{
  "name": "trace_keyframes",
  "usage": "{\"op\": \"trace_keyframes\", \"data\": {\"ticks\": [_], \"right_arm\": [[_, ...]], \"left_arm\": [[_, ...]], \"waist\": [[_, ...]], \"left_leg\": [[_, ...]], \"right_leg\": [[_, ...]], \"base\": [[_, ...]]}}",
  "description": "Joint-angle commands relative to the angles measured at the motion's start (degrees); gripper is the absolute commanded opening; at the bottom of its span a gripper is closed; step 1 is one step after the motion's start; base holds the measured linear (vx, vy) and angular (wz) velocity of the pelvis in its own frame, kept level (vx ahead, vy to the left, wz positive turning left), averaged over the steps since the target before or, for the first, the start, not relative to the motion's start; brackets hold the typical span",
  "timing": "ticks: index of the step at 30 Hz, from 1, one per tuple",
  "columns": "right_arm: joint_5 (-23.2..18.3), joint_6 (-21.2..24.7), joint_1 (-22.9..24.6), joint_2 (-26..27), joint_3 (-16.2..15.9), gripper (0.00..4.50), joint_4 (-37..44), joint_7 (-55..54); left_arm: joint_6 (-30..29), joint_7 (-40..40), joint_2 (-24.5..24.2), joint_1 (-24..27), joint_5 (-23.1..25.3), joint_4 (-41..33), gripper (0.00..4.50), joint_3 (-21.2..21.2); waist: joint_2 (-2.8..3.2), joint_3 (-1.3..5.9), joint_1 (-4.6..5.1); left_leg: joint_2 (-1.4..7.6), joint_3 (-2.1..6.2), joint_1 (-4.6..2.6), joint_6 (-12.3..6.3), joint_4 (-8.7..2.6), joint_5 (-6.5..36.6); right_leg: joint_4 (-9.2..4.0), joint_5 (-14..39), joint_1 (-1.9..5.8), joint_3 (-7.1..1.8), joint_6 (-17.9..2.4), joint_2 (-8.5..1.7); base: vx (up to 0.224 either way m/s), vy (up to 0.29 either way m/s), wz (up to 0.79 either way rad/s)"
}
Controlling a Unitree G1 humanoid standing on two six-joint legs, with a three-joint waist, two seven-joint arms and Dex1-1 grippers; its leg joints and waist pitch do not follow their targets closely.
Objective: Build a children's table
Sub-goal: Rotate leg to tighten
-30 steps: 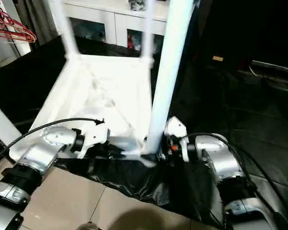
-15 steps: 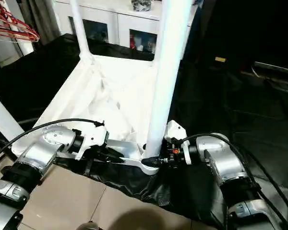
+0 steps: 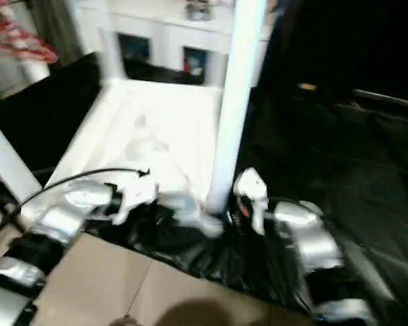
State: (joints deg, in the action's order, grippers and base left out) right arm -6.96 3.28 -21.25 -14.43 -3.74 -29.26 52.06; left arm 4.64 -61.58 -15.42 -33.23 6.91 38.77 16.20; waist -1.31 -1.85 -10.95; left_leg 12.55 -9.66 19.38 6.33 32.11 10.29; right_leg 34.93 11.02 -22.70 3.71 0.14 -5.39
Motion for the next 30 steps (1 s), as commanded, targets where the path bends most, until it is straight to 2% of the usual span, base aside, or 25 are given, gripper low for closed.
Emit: {"op": "trace_keyframes", "data": {"ticks": [1, 3, 4, 5, 9, 10, 11, 14, 15, 17, 18, 21, 23, 25, 27, 30], "right_arm": [[2.02, 2.17, 1.28, 5.08, -5.82, 1.93, -4.55, -2.10], [1.84, 2.20, -0.12, 8.40, -4.50, 1.93, -7.18, -7.04], [1.96, 2.07, -0.89, 9.70, -4.14, 1.93, -8.46, -9.15], [2.31, 1.79, -1.64, 10.76, -3.96, 1.93, -9.70, -11.02], [3.82, 0.43, -4.21, 13.82, -3.16, 1.93, -13.79, -17.28], [4.70, -0.50, -6.43, 15.85, -2.39, 1.93, -16.43, -21.40], [5.04, -0.91, -7.17, 16.45, -2.32, 1.93, -17.16, -22.45], [5.47, -3.13, -8.18, 17.17, -2.14, 1.93, -18.46, -22.81], [5.61, -3.62, -8.32, 17.20, -2.11, 2.28, -18.73, -22.81], [3.96, -3.60, -8.06, 16.53, -1.02, 2.63, -18.21, -19.87], [3.96, -3.60, -8.06, 16.53, -1.02, 2.65, -18.21, -19.87], [4.09, -5.29, -8.13, 15.16, -1.04, 2.81, -18.59, -17.81], [4.25, -6.78, -8.07, 12.65, -1.33, 3.07, -18.50, -14.29], [3.47, -7.58, -7.66, 11.04, -1.72, 3.07, -17.46, -9.87], [2.87, -7.58, -7.21, 9.64, -2.23, 3.07, -16.35, -6.03], [2.57, -7.78, -6.77, 6.87, -3.20, 3.07, -15.09, -0.35]], "left_arm": [[-1.10, 10.16, 4.29, -2.54, -0.55, -0.04, 0.00, -2.13], [-2.16, 13.23, 6.17, -3.46, -0.04, 0.81, 0.00, -2.33], [-2.51, 14.47, 6.93, -3.87, 0.23, 1.15, 0.00, -2.31], [-2.73, 15.53, 7.53, -4.21, 0.43, 1.46, 0.00, -2.25], [-2.90, 17.77, 8.79, -4.75, 1.44, 1.85, 0.00, -1.99], [-2.71, 18.86, 9.34, -4.81, 2.12, 1.75, 0.00, -1.55], [-2.68, 19.10, 9.47, -4.77, 2.29, 1.61, 0.00, -1.40], [-2.54, 19.15, 9.56, -4.44, 2.61, 1.15, 0.00, -1.23], [-2.49, 19.13, 9.53, -4.37, 2.67, 1.11, 0.00, -1.25], [-1.45, 17.67, 8.74, -4.27, 2.31, 1.18, 0.00, -0.96], [-1.45, 17.67, 8.74, -4.27, 2.31, 1.18, 0.00, -0.96], [-0.41, 15.25, 7.88, -4.06, 1.76, 0.87, 0.00, -0.90], [0.09, 11.92, 6.38, -3.61, 1.12, 0.21, 0.00, -0.70], [0.97, 10.26, 5.55, -3.44, 0.74, 0.16, 0.00, -0.68], [2.05, 7.54, 5.07, -3.07, -0.48, -0.13, 0.00, -0.75], [2.26, 4.25, 4.32, -2.51, -2.27, -0.36, 0.00, -1.38]], "waist": [[-0.18, 1.77, 0.46], [-0.54, 1.72, 0.76], [-0.36, 1.83, 0.97], [-0.64, 1.86, 1.19], [-0.28, 1.96, 1.85], [-0.25, 1.95, 1.88], [-0.18, 1.88, 2.06], [-0.11, 1.93, 2.38], [-0.16, 1.96, 2.36], [-0.16, 1.97, 2.33], [0.00, 2.00, 2.28], [-0.04, 2.07, 2.19], [-0.05, 2.10, 2.15], [-0.14, 2.18, 1.98], [-0.28, 2.48, 1.69], [-0.10, 2.83, 1.05]], "left_leg": [[0.19, 0.75, 0.19, 1.43, -4.70, 22.62], [0.07, 0.76, -0.30, 0.86, -4.61, 23.62], [0.04, 0.74, -0.51, 0.67, -4.71, 23.36], [0.09, 0.75, -0.42, 0.55, -4.78, 23.20], [0.12, 1.12, 0.05, 0.35, -5.28, 22.78], [0.17, 1.13, 0.05, 0.37, -5.36, 22.80], [0.14, 1.08, -0.07, 0.48, -5.35, 23.39], [0.04, 0.93, -0.06, 0.05, -5.29, 23.31], [0.07, 0.87, -0.09, -0.10, -5.25, 23.15], [0.07, 0.78, 0.09, -0.43, -5.23, 22.25], [0.10, 0.71, 0.05, -0.58, -5.21, 21.99], [0.15, 0.66, 0.15, -0.75, -5.23, 20.87], [0.21, 0.62, 0.27, -0.95, -5.22, 20.62], [0.30, 0.55, 0.40, -1.60, -5.13, 19.88], [0.37, 0.45, 0.56, -2.02, -4.94, 17.30], [0.43, 0.11, 0.78, -3.05, -4.34, 11.24]], "right_leg": [[-6.84, 36.18, 1.69, -1.46, -2.11, -3.57], [-7.34, 37.51, 1.16, -1.47, -1.43, -3.49], [-7.31, 36.51, 1.03, -1.62, -1.83, -3.47], [-7.25, 35.83, 1.07, -1.61, -2.06, -3.41], [-6.90, 31.88, 1.45, -1.69, -3.21, -3.30], [-6.80, 30.84, 1.37, -1.77, -3.58, -3.33], [-6.85, 31.02, 1.16, -1.81, -3.84, -3.30], [-6.83, 29.31, 1.26, -1.98, -4.32, -3.21], [-6.82, 28.94, 1.23, -2.04, -4.44, -3.24], [-6.59, 27.25, 1.40, -2.16, -4.95, -3.14], [-6.51, 26.33, 1.38, -2.22, -5.30, -3.08], [-6.32, 25.12, 1.57, -2.24, -5.86, -3.11], [-6.29, 24.83, 1.67, -2.22, -6.05, -3.12], [-6.21, 24.26, 1.72, -2.22, -6.45, -3.12], [-5.79, 20.80, 1.99, -2.28, -7.19, -3.11], [-4.55, 10.03, 2.44, -2.12, -10.08, -2.80]], "base": [[0.000, 0.000, 0.00], [0.000, 0.000, 0.00], [0.000, 0.000, 0.00], [0.000, 0.000, 0.00], [0.000, 0.000, 0.00], [0.000, 0.000, 0.00], [0.000, 0.000, 0.00], [0.000, 0.000, 0.00], [0.000, 0.000, 0.00], [0.000, 0.000, 0.00], [0.000, 0.000, 0.00], [0.000, 0.000, 0.00], [0.000, 0.000, 0.00], [0.000, 0.000, 0.00], [0.000, 0.000, 0.00], [0.000, 0.000, 0.00]]}}
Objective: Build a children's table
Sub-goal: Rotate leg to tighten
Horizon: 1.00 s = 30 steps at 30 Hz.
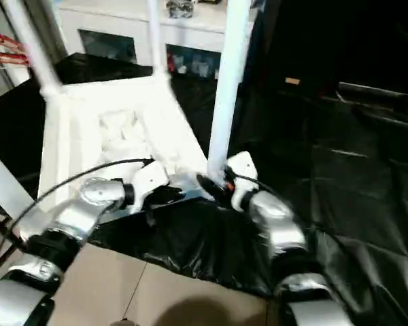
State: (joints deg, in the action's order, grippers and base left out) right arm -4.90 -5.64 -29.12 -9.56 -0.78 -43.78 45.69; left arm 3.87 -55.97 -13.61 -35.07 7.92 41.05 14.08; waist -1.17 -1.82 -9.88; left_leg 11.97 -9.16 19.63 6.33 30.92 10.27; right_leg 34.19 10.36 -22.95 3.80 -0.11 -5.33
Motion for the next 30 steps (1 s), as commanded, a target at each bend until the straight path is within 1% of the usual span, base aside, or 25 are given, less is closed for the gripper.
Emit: {"op": "trace_keyframes", "data": {"ticks": [1, 2, 3, 4, 5, 6, 7, 8, 9, 11, 13, 15, 17, 18, 19, 20, 21, 22, 23, 24, 25, 26, 27, 29, 30], "right_arm": [[0.32, 1.21, 1.28, 0.47, -6.69, 3.07, -0.09, 9.06], [0.19, 1.39, 1.40, -0.11, -6.91, 3.07, 0.24, 10.21], [0.00, 1.66, 1.62, -1.06, -7.20, 3.07, 0.78, 12.28], [-0.20, 1.92, 1.80, -1.60, -7.38, 3.07, 1.21, 13.63], [-0.62, 2.44, 2.16, -2.59, -7.73, 3.07, 2.06, 16.21], [-0.68, 2.49, 2.23, -2.75, -7.72, 3.07, 2.17, 16.75], [-0.75, 2.88, 2.66, -3.75, -8.18, 3.07, 2.93, 19.38], [-0.68, 3.04, 2.94, -4.49, -8.77, 3.07, 3.41, 21.05], [-0.71, 3.52, 3.32, -5.42, -9.52, 3.07, 4.16, 23.39], [-0.77, 4.07, 3.75, -6.37, -10.32, 3.07, 5.29, 25.94], [-0.82, 4.62, 4.08, -7.15, -11.11, 3.07, 6.65, 27.85], [-1.07, 5.26, 4.39, -8.11, -11.87, 3.07, 8.02, 29.69], [-1.16, 5.59, 4.65, -8.78, -12.25, 3.07, 8.95, 30.74], [-1.10, 5.76, 5.03, -9.70, -12.84, 3.07, 10.26, 32.04], [-1.18, 6.09, 5.37, -10.29, -13.26, 3.07, 11.08, 33.18], [-1.18, 6.09, 5.37, -10.29, -13.26, 3.07, 11.08, 33.18], [-1.42, 6.74, 5.72, -10.67, -13.61, 3.07, 11.79, 34.37], [-1.45, 7.02, 5.93, -10.77, -13.83, 3.07, 12.21, 34.73], [-1.45, 7.09, 6.00, -10.79, -13.89, 2.93, 12.33, 34.81], [-1.38, 7.58, 6.27, -10.95, -14.17, 2.93, 12.77, 35.12], [-1.46, 8.07, 6.50, -11.07, -14.29, 2.74, 13.04, 35.40], [-1.63, 8.67, 6.71, -11.17, -14.41, 2.68, 13.39, 35.66], [-1.73, 8.90, 6.84, -11.22, -14.51, 2.68, 13.66, 35.75], [-1.94, 9.19, 7.03, -11.34, -14.63, 2.51, 14.09, 35.79], [-1.98, 9.25, 7.08, -11.37, -14.66, 2.51, 14.19, 35.79]], "left_arm": [[3.03, -3.36, 1.99, -0.36, -4.12, -2.97, 0.00, 0.51], [2.98, -4.09, 1.78, -0.23, -4.42, -3.19, 0.00, 0.48], [2.86, -5.32, 1.45, 0.00, -4.88, -3.62, 0.00, 0.44], [2.77, -6.10, 1.23, 0.13, -5.18, -3.84, 0.00, 0.41], [2.61, -7.59, 0.83, 0.37, -5.77, -4.23, 0.00, 0.35], [2.58, -7.84, 0.76, 0.41, -5.90, -4.30, 0.00, 0.37], [2.32, -9.78, 0.12, 0.74, -6.71, -4.90, 0.00, 0.55], [2.24, -11.02, -0.41, 0.89, -7.08, -5.24, 0.00, 0.65], [2.14, -12.74, -1.20, 1.08, -7.56, -5.63, 0.00, 0.78], [2.28, -14.67, -2.18, 1.29, -7.95, -5.93, 0.00, 0.81], [2.63, -16.39, -3.16, 1.43, -8.14, -5.95, 0.00, 0.66], [2.66, -18.07, -4.17, 1.48, -8.15, -5.87, 0.00, 0.60], [2.80, -18.97, -4.79, 1.45, -8.11, -5.76, 0.00, 0.54], [2.93, -20.19, -5.82, 1.36, -8.09, -5.55, 0.00, 0.36], [3.10, -20.75, -6.63, 1.18, -8.09, -5.30, 0.00, 0.13], [3.10, -20.75, -6.63, 1.18, -8.09, -5.30, 0.00, 0.13], [2.89, -21.06, -7.03, 1.10, -8.30, -5.29, 0.00, -0.03], [2.79, -21.36, -7.30, 1.17, -8.47, -5.39, 0.00, -0.12], [2.76, -21.46, -7.38, 1.20, -8.52, -5.42, 0.00, -0.14], [2.72, -21.82, -7.66, 1.23, -8.64, -5.42, 0.00, -0.26], [2.65, -22.09, -7.85, 1.17, -8.69, -5.32, 0.00, -0.34], [2.53, -22.32, -8.01, 1.10, -8.71, -5.25, 0.00, -0.40], [2.50, -22.46, -8.11, 1.08, -8.72, -5.23, 0.00, -0.45], [2.37, -22.69, -8.16, 1.03, -8.78, -5.18, 0.00, -0.48], [2.36, -22.73, -8.18, 1.03, -8.79, -5.18, 0.00, -0.48]], "waist": [[-0.30, 2.87, -0.26], [-0.17, 3.00, -0.45], [-0.14, 3.04, -0.55], [-0.10, 3.04, -0.66], [-0.08, 2.99, -0.73], [-0.05, 2.94, -1.07], [-0.25, 2.87, -1.21], [-0.29, 2.90, -1.36], [-0.44, 2.88, -1.33], [-0.22, 2.83, -1.38], [-0.15, 2.73, -1.38], [-0.36, 2.75, -1.38], [-0.22, 2.72, -1.43], [-0.50, 2.66, -1.51], [-0.33, 2.75, -1.61], [-0.35, 2.79, -1.63], [-0.29, 2.80, -1.63], [-0.23, 2.89, -1.62], [-0.22, 2.86, -1.55], [-0.14, 2.87, -1.55], [-0.27, 2.88, -1.57], [-0.13, 2.91, -1.59], [-0.09, 2.91, -1.62], [-0.15, 2.89, -1.62], [-0.01, 2.89, -1.61]], "left_leg": [[1.02, -0.54, 0.56, -3.54, -2.85, 9.45], [1.07, -0.62, 0.59, -4.05, -2.61, 7.98], [1.09, -0.68, 0.57, -4.37, -2.48, 7.51], [1.15, -0.74, 0.81, -4.89, -2.30, 6.90], [1.20, -0.78, 0.82, -5.03, -2.33, 7.09], [1.32, -0.83, 0.80, -5.13, -2.28, 8.15], [1.36, -0.93, 0.73, -4.92, -2.35, 9.14], [1.41, -0.99, 0.57, -4.64, -2.33, 9.83], [1.43, -1.03, 0.50, -4.64, -2.35, 10.02], [1.39, -1.11, 0.47, -4.76, -2.35, 10.75], [1.40, -1.14, 0.45, -4.52, -2.41, 11.15], [1.42, -1.14, 0.49, -4.18, -2.44, 11.11], [1.47, -1.12, 0.40, -3.71, -2.53, 11.58], [1.45, -1.09, 0.46, -3.52, -2.56, 11.54], [1.45, -1.07, 0.40, -3.54, -2.50, 11.08], [1.49, -1.11, 0.32, -3.70, -2.42, 10.83], [1.48, -1.13, 0.28, -3.76, -2.40, 10.69], [1.47, -1.12, 0.34, -3.75, -2.30, 10.17], [1.47, -1.10, 0.41, -3.72, -2.30, 10.08], [1.44, -1.09, 0.43, -3.57, -2.28, 10.24], [1.37, -1.12, 0.40, -3.58, -2.22, 10.12], [1.39, -1.13, 0.34, -3.65, -2.18, 10.26], [1.40, -1.14, 0.31, -3.64, -2.19, 10.34], [1.41, -1.13, 0.32, -3.47, -2.24, 10.63], [1.41, -1.12, 0.33, -3.28, -2.22, 10.82]], "right_leg": [[-3.36, 7.41, 2.79, -2.09, -10.87, -2.68], [-2.98, 4.59, 2.86, -2.00, -11.83, -2.62], [-2.85, 3.45, 2.85, -1.95, -12.25, -2.53], [-2.58, 1.92, 2.90, -1.89, -12.98, -2.54], [-2.59, 2.07, 2.88, -1.85, -13.14, -2.56], [-2.64, 3.11, 2.92, -1.84, -13.03, -2.62], [-2.72, 4.38, 2.83, -1.91, -12.81, -2.64], [-2.77, 5.43, 2.80, -1.99, -12.72, -2.76], [-2.81, 5.73, 2.77, -2.00, -12.67, -2.75], [-2.96, 6.59, 2.70, -2.09, -12.46, -2.80], [-3.10, 7.56, 2.66, -2.13, -12.25, -2.77], [-3.07, 8.06, 2.68, -2.11, -11.97, -2.79], [-3.17, 9.35, 2.59, -2.14, -11.71, -2.87], [-3.21, 9.78, 2.69, -2.12, -11.48, -2.87], [-3.09, 9.26, 2.67, -2.15, -11.33, -2.83], [-2.98, 8.25, 2.56, -2.15, -11.53, -2.78], [-2.92, 7.71, 2.53, -2.14, -11.81, -2.75], [-2.73, 6.03, 2.61, -2.10, -12.34, -2.70], [-2.63, 5.51, 2.63, -2.05, -12.59, -2.66], [-2.60, 5.15, 2.65, -2.01, -12.84, -2.68], [-2.57, 4.79, 2.74, -2.02, -12.91, -2.64], [-2.54, 4.71, 2.69, -2.04, -13.03, -2.67], [-2.56, 4.67, 2.69, -2.04, -13.06, -2.66], [-2.57, 4.97, 2.73, -2.03, -13.16, -2.69], [-2.60, 5.01, 2.72, -2.04, -13.12, -2.69]], "base": [[0.000, 0.000, 0.00], [0.000, 0.000, 0.00], [0.000, 0.000, 0.00], [0.000, 0.000, 0.00], [0.000, 0.000, 0.00], [0.000, 0.000, 0.00], [0.000, 0.000, 0.00], [0.000, 0.000, 0.00], [0.000, 0.000, 0.00], [0.000, 0.000, 0.00], [0.000, 0.000, 0.00], [0.000, 0.000, 0.00], [0.000, 0.000, 0.00], [0.000, 0.000, 0.00], [0.000, 0.000, 0.00], [0.000, 0.000, 0.00], [0.000, 0.000, 0.00], [0.000, 0.000, 0.00], [0.000, 0.000, 0.00], [0.000, 0.000, 0.00], [0.000, 0.000, 0.00], [0.000, 0.000, 0.00], [0.000, 0.000, 0.00], [0.000, 0.000, 0.00], [0.000, 0.000, 0.00]]}}
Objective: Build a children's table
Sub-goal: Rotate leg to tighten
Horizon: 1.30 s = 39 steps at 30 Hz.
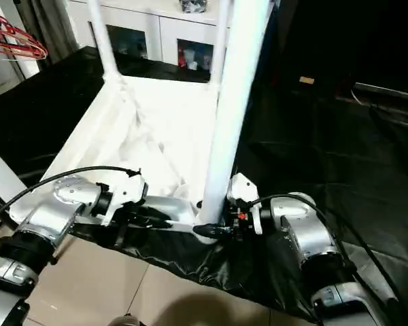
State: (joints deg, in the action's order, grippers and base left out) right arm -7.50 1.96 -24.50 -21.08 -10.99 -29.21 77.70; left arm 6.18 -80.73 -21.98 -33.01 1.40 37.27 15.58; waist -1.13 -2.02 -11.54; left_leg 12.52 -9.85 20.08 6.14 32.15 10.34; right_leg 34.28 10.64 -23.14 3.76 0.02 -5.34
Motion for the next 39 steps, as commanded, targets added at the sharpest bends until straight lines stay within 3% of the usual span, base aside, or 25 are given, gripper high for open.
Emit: {"op": "trace_keyframes", "data": {"ticks": [1, 4, 5, 7, 13, 14, 18, 21, 23, 25, 31, 32, 34, 35, 39], "right_arm": [[0.54, 1.77, 2.62, 0.05, -4.56, 2.40, -0.09, 3.78], [0.38, 2.40, 3.08, -0.16, -4.57, 2.23, 0.81, 3.79], [0.30, 2.55, 3.30, -0.15, -4.38, 2.17, 1.08, 3.47], [0.03, 3.14, 3.95, -0.04, -3.97, 2.13, 1.86, 2.73], [-0.26, 4.25, 6.56, 0.85, -3.84, 2.08, 3.76, -0.34], [-0.16, 3.98, 6.85, 1.14, -3.75, 2.08, 3.73, -1.06], [2.28, 2.49, 7.07, 4.38, -2.40, 2.07, 0.99, -10.08], [4.53, 2.04, 5.74, 7.88, -0.70, 2.05, -2.97, -20.07], [4.60, 3.25, 4.45, 10.70, 0.80, 2.01, -5.58, -26.07], [4.80, 3.99, 2.86, 13.78, 1.85, 1.99, -8.29, -31.58], [6.56, 2.96, -2.97, 21.59, 4.32, 1.98, -17.47, -47.60], [6.47, 2.66, -3.57, 22.32, 4.67, 1.98, -18.36, -48.47], [6.53, 1.19, -4.90, 23.52, 5.37, 1.98, -19.96, -50.96], [6.42, 0.85, -5.18, 23.75, 5.58, 2.51, -20.33, -51.01], [5.38, -0.12, -5.56, 23.64, 6.90, 2.71, -20.52, -48.77]], "left_arm": [[0.06, 1.95, 0.20, -1.05, -2.31, -1.30, 0.00, -1.99], [0.03, 1.80, 0.34, -1.01, -2.45, -1.24, 0.00, -1.83], [-0.02, 1.91, 0.54, -0.98, -2.45, -1.20, 0.00, -1.76], [-0.22, 2.71, 1.16, -0.89, -2.49, -1.23, 0.00, -1.77], [-0.68, 7.59, 2.98, -0.50, -1.39, -0.89, 0.00, -2.16], [-0.66, 8.43, 3.23, -0.43, -1.16, -0.88, 0.00, -2.20], [-1.60, 13.31, 4.88, 0.00, -0.13, -1.48, 0.00, -2.68], [-2.67, 18.12, 6.51, -0.02, 1.28, -1.56, 0.00, -3.07], [-3.63, 21.68, 8.11, -0.44, 2.03, -1.00, 0.00, -3.33], [-4.63, 25.41, 10.26, -0.81, 2.91, -0.63, 0.00, -3.25], [-6.93, 37.10, 15.95, -2.36, 6.02, 0.59, 0.00, -2.41], [-7.13, 37.83, 16.40, -2.52, 6.29, 0.57, 0.00, -2.33], [-6.21, 38.51, 17.40, -3.00, 6.79, 0.62, 0.00, -1.84], [-5.77, 38.46, 17.50, -3.08, 7.12, 0.55, 0.00, -1.52], [-4.20, 36.82, 16.83, -2.88, 7.78, -0.53, 0.00, -0.77]], "waist": [[-0.10, 3.09, 0.04], [0.50, 3.05, 0.14], [0.40, 3.08, 0.11], [0.95, 3.16, 0.13], [0.82, 3.06, -0.09], [0.60, 2.99, -0.05], [0.60, 2.68, 0.15], [0.41, 2.19, 1.00], [0.28, 1.98, 1.99], [0.16, 1.92, 2.57], [0.40, 1.81, 3.89], [0.10, 2.02, 3.85], [0.37, 2.10, 3.95], [0.35, 2.21, 3.80], [0.26, 2.21, 3.58]], "left_leg": [[0.85, -0.43, -0.11, -2.96, -3.45, 10.96], [0.87, -0.35, -0.17, -2.37, -3.50, 12.07], [0.85, -0.35, -0.20, -2.28, -3.49, 12.21], [0.86, -0.31, -0.30, -1.90, -3.46, 12.89], [0.82, -0.29, -0.21, -2.00, -3.44, 13.10], [0.83, -0.28, -0.19, -1.90, -3.59, 13.97], [0.94, -0.04, -0.40, -0.56, -4.20, 17.30], [0.62, 0.34, -0.23, 0.58, -4.71, 19.78], [0.24, 0.63, -0.87, 1.14, -4.74, 22.16], [0.14, 0.78, -0.84, 0.98, -4.83, 22.62], [-0.36, 1.50, -1.17, 1.05, -4.95, 26.18], [-0.28, 1.54, -1.16, 0.80, -4.97, 25.80], [-0.07, 1.54, -0.77, 0.25, -5.41, 25.11], [-0.08, 1.41, -0.96, 0.07, -5.37, 24.77], [0.05, 1.15, -0.72, -0.63, -5.46, 23.58]], "right_leg": [[-2.69, 4.88, 2.95, -2.00, -13.31, -2.71], [-2.82, 5.07, 2.91, -2.03, -13.05, -2.61], [-2.78, 5.02, 2.97, -2.01, -13.12, -2.61], [-2.79, 4.40, 2.93, -2.01, -13.48, -2.56], [-2.83, 4.72, 3.05, -2.03, -13.38, -2.55], [-3.07, 6.92, 3.09, -2.02, -12.87, -2.62], [-4.00, 16.19, 2.81, -2.18, -10.39, -3.15], [-4.98, 25.90, 2.68, -2.03, -6.91, -3.38], [-6.14, 34.46, 2.09, -1.75, -3.82, -3.53], [-6.55, 36.64, 1.98, -1.63, -2.54, -3.42], [-7.29, 38.96, 1.46, -0.99, -1.88, -3.21], [-7.30, 38.30, 1.65, -1.06, -1.90, -3.37], [-7.00, 34.08, 1.90, -1.14, -2.74, -3.14], [-6.91, 32.40, 1.71, -1.35, -3.31, -3.17], [-6.41, 28.59, 1.85, -1.80, -4.59, -3.09]], "base": [[0.000, 0.000, 0.00], [0.000, 0.000, 0.00], [0.000, 0.000, 0.00], [0.000, 0.000, 0.00], [0.000, 0.000, 0.00], [0.000, 0.000, 0.00], [0.000, 0.000, 0.00], [0.000, 0.000, 0.00], [0.000, 0.000, 0.00], [0.000, 0.000, 0.00], [0.000, 0.000, 0.00], [0.000, 0.000, 0.00], [0.000, 0.000, 0.00], [0.000, 0.000, 0.00], [0.000, 0.000, 0.00]]}}
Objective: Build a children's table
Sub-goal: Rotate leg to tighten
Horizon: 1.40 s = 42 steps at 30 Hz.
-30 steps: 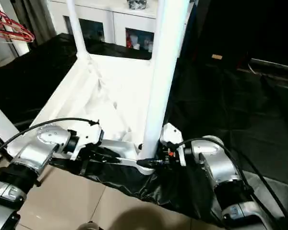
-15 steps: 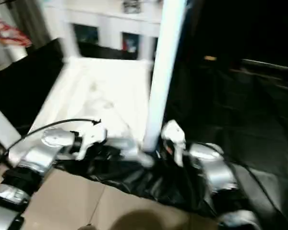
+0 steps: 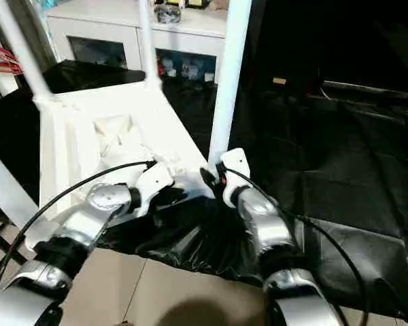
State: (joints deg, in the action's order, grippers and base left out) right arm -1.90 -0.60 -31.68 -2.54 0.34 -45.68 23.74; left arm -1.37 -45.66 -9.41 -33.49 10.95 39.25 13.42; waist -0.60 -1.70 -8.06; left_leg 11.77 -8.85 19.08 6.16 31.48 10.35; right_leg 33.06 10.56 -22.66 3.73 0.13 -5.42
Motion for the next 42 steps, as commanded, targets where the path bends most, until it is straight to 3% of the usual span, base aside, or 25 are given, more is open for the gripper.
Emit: {"op": "trace_keyframes", "data": {"ticks": [1, 6, 9, 10, 11, 13, 14, 16, 18, 22, 27, 28, 34, 39, 42], "right_arm": [[-0.28, 2.39, 1.62, 5.01, -4.38, 2.92, -4.02, 5.31], [-0.83, 2.00, 2.78, 2.05, -4.56, 3.24, -1.57, 9.72], [-1.56, 1.36, 5.15, -3.13, -5.64, 3.61, 3.13, 17.37], [-1.76, 0.72, 6.49, -6.44, -5.97, 3.62, 5.43, 20.93], [-1.76, 0.72, 6.49, -6.44, -5.97, 3.68, 5.43, 20.93], [-2.55, 0.49, 8.40, -11.62, -5.43, 4.06, 8.92, 25.68], [-2.96, 0.61, 9.24, -13.95, -5.06, 4.06, 10.43, 27.63], [-3.68, 0.92, 10.51, -17.48, -4.01, 4.17, 12.55, 30.68], [-4.22, 1.32, 11.38, -19.41, -3.23, 4.32, 13.81, 32.25], [-7.13, 3.04, 14.60, -24.58, 0.07, 4.43, 18.28, 35.78], [-9.57, 4.95, 16.84, -25.91, 0.88, 4.43, 22.93, 36.60], [-10.07, 5.41, 17.30, -25.91, 0.95, 4.43, 24.11, 36.60], [-11.87, 6.60, 18.25, -26.27, 1.52, 4.43, 26.69, 37.65], [-11.76, 7.27, 17.95, -25.42, 0.06, 4.43, 28.62, 37.49], [-9.84, 6.36, 15.53, -23.64, -2.29, 4.43, 26.82, 36.18]], "left_arm": [[3.44, 1.70, 4.16, -2.38, -1.73, -2.52, 0.00, 1.41], [4.35, 0.71, 2.52, -2.13, -1.57, -2.42, 0.00, 1.49], [5.04, 0.12, 1.28, -2.35, -1.38, -2.12, 0.00, 1.50], [5.32, -0.33, 0.82, -2.38, -1.40, -1.99, 0.00, 1.21], [5.32, -0.33, 0.82, -2.38, -1.40, -1.99, 0.00, 1.21], [5.73, -1.35, 0.09, -2.21, -1.43, -1.87, 0.00, 1.16], [5.85, -1.80, -0.18, -2.12, -1.47, -1.80, 0.00, 1.19], [6.10, -2.53, -0.66, -2.00, -1.50, -1.59, 0.00, 1.39], [6.27, -2.90, -0.91, -1.90, -1.66, -1.49, 0.00, 1.44], [7.64, -4.98, -2.04, -1.31, -2.27, -1.32, 0.00, 1.80], [9.28, -7.66, -2.94, -0.89, -2.82, -1.03, 0.00, 2.17], [9.43, -8.29, -3.23, -0.78, -2.93, -1.05, 0.00, 2.28], [10.24, -14.41, -4.40, -0.11, -5.35, -2.09, 0.00, 2.70], [9.97, -20.09, -5.25, 0.93, -8.27, -3.89, 0.00, 3.35], [9.94, -21.58, -5.66, 1.68, -8.70, -4.99, 0.00, 3.78]], "waist": [[-0.27, 1.89, 0.05], [-0.30, 1.96, -0.20], [-0.68, 2.16, -1.15], [-0.72, 2.15, -1.22], [-0.91, 2.22, -1.44], [-0.79, 2.36, -1.70], [-0.94, 2.75, -2.44], [-1.04, 2.76, -2.82], [-0.69, 2.85, -2.95], [-0.72, 2.86, -3.21], [-0.40, 2.80, -2.95], [-0.07, 2.81, -2.98], [0.07, 2.97, -3.20], [0.19, 3.04, -3.28], [0.26, 2.94, -3.01]], "left_leg": [[0.83, 0.11, 0.34, -0.73, -4.82, 23.18], [0.86, -0.14, 0.29, -1.18, -4.71, 22.14], [1.14, -0.56, -0.01, -2.36, -4.41, 19.59], [1.17, -0.69, 0.24, -2.76, -4.36, 18.46], [1.19, -0.78, 0.48, -3.06, -4.28, 17.87], [1.22, -0.89, 0.42, -3.02, -4.19, 16.55], [1.32, -1.19, 0.45, -4.01, -3.54, 12.84], [1.14, -1.18, 1.39, -4.87, -3.32, 9.55], [1.15, -1.24, 1.40, -5.17, -3.08, 8.65], [1.29, -1.26, 1.38, -5.42, -2.78, 9.08], [1.24, -1.27, 1.31, -5.10, -2.81, 11.10], [1.32, -1.25, 1.23, -4.99, -2.79, 10.74], [1.39, -1.35, 1.21, -4.74, -2.57, 9.67], [1.49, -1.40, 1.17, -4.99, -2.40, 9.07], [1.44, -1.35, 1.31, -4.29, -2.57, 9.79]], "right_leg": [[-5.07, 27.82, 1.43, -1.82, -4.98, -2.98], [-4.90, 25.78, 1.57, -1.96, -5.67, -2.90], [-4.71, 22.37, 1.53, -2.27, -6.11, -2.87], [-4.41, 20.60, 1.69, -2.27, -6.91, -2.80], [-4.35, 20.96, 1.89, -2.23, -6.94, -2.81], [-4.29, 20.15, 1.90, -2.26, -7.18, -2.87], [-3.57, 13.22, 2.06, -2.29, -8.53, -2.59], [-3.00, 9.69, 2.57, -2.01, -9.07, -2.49], [-2.90, 9.45, 2.44, -1.92, -9.57, -2.56], [-2.82, 8.29, 2.55, -1.89, -10.28, -2.46], [-3.05, 10.34, 2.57, -1.80, -10.12, -2.42], [-2.97, 9.97, 2.40, -1.84, -10.30, -2.43], [-2.47, 6.08, 2.48, -1.78, -11.91, -2.35], [-2.18, 4.47, 2.45, -1.81, -12.66, -2.40], [-2.23, 6.42, 2.43, -1.72, -12.40, -2.50]], "base": [[0.000, 0.000, 0.00], [0.000, 0.000, 0.00], [0.000, 0.000, 0.00], [0.000, 0.000, 0.00], [0.000, 0.000, 0.00], [0.000, 0.000, 0.00], [0.000, 0.000, 0.00], [0.000, 0.000, 0.00], [0.000, 0.000, 0.00], [0.000, 0.000, 0.00], [0.000, 0.000, 0.00], [0.000, 0.000, 0.00], [0.000, 0.000, 0.00], [0.000, 0.000, 0.00], [0.000, 0.000, 0.00]]}}
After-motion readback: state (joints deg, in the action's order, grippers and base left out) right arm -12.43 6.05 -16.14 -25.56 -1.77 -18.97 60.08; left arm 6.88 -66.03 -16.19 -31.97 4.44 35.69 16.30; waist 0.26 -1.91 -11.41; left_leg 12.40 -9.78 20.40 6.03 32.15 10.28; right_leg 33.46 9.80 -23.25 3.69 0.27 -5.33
